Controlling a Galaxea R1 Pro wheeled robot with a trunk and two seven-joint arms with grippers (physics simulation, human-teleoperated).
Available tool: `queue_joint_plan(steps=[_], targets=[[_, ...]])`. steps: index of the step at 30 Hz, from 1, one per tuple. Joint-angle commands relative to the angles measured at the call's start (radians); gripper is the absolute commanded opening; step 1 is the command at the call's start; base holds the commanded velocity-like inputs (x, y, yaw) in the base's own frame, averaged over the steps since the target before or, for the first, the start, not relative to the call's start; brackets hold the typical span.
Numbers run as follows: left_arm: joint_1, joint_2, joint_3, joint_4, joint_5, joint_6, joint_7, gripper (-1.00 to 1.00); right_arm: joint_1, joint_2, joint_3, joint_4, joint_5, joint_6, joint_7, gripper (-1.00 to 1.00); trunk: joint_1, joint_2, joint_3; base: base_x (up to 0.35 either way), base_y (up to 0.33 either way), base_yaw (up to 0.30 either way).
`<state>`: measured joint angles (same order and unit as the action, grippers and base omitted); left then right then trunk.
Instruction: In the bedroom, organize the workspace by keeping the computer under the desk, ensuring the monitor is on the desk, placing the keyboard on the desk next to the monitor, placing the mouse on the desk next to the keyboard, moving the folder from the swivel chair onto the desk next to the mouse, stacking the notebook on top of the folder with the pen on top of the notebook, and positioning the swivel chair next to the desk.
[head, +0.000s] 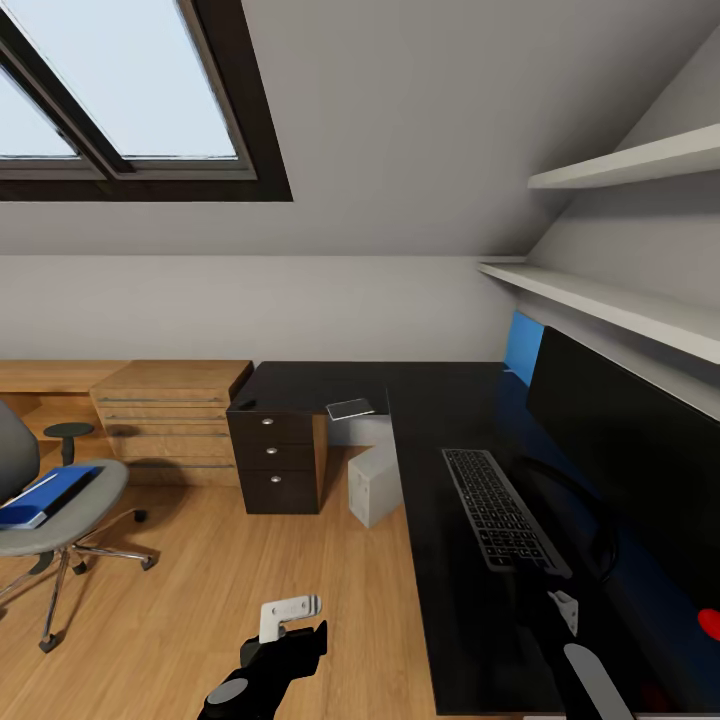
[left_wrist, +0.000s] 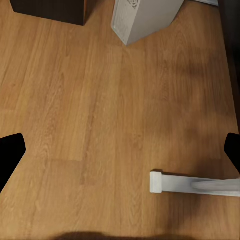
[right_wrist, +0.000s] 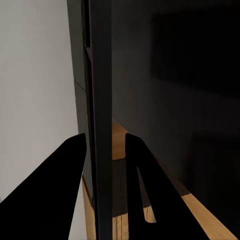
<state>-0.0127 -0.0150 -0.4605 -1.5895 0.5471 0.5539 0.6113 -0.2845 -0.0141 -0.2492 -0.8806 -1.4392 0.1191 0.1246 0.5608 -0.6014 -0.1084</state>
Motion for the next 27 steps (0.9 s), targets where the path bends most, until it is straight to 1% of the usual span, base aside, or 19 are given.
queue_joint_plan(steps=[1, 23, 27], targets=[[-0.001, 0.0, -0.001, -0.001, 0.01, 0.001, 0.01, 1.0, -0.001, 0.0, -0.002, 0.0, -0.009, 0.006, 0.003, -1.0, 0.0, -0.002, -0.002, 0.0, 0.0, 0.0], [-0.001, 0.001, -0.001, -0.001, 0.01, 0.001, 0.01, 1.0, -0.001, 0.0, -0.002, 0.0, -0.009, 0.005, 0.003, -1.0, 0.0, -0.002, -0.002, 0.0, 0.0, 0.0], [-0.001, 0.001, -0.001, -0.001, 0.01, 0.001, 0.01, 1.0, -0.001, 0.0, -0.002, -0.001, -0.008, 0.004, 0.003, -1.0, 0.0, -0.002, -0.002, 0.0, -0.091, 0.0]])
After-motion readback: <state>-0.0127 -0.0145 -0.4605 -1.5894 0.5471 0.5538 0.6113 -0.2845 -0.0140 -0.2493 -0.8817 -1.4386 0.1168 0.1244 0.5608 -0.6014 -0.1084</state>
